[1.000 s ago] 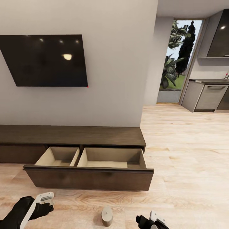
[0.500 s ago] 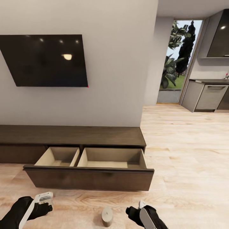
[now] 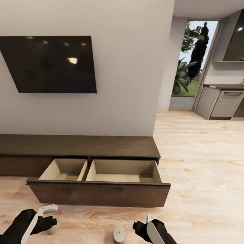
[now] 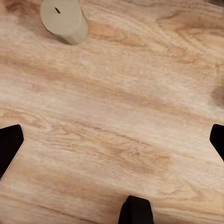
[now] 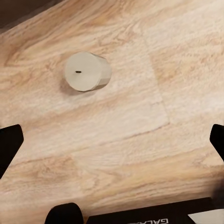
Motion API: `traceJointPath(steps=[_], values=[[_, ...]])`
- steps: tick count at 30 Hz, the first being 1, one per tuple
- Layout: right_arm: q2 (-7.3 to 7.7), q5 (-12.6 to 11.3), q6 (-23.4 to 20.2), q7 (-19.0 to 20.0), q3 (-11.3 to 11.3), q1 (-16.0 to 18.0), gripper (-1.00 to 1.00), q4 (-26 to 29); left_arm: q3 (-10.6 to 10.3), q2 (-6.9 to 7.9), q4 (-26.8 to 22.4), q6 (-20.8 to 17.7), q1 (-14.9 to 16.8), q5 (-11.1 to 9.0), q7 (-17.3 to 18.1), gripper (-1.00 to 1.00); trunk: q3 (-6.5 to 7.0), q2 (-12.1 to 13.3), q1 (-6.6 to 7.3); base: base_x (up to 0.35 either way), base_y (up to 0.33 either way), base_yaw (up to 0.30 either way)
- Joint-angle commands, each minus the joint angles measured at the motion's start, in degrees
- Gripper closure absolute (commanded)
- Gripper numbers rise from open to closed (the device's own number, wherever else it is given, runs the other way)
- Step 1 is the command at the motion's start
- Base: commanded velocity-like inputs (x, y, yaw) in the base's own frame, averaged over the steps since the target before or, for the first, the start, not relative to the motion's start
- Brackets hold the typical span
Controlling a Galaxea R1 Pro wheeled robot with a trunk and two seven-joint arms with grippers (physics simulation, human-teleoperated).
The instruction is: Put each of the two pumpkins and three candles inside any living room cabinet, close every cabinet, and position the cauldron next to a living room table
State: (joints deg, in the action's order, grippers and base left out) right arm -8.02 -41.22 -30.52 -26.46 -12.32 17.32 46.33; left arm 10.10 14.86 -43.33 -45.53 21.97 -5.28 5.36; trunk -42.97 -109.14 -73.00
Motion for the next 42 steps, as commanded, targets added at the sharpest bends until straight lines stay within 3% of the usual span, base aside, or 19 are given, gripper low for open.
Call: traceJointPath(steps=[1, 16, 42], values=[[0.01, 0.00, 0.03, 0.00, 0.00, 0.00, -1.00, 0.00, 0.00, 0.00, 0.00, 0.00, 0.00, 0.00, 0.00, -1.00, 0.00, 0.00, 0.00, 0.002, 0.180, 0.000], [-0.12, -0.05, 0.90, 0.09, -0.06, 0.00, -1.00, -0.69, -0.09, -0.09, 0.00, 0.09, 0.00, 0.00, -0.33, -1.00, 0.00, 0.00, 0.00, 0.036, 0.132, 0.000], [-0.24, -0.06, 0.99, 0.09, -0.16, 0.00, -1.00, -1.86, -0.06, -0.06, 0.00, 0.16, 0.00, 0.00, -0.33, -1.00, 0.00, 0.00, 0.00, 0.144, 0.109, 0.000]])
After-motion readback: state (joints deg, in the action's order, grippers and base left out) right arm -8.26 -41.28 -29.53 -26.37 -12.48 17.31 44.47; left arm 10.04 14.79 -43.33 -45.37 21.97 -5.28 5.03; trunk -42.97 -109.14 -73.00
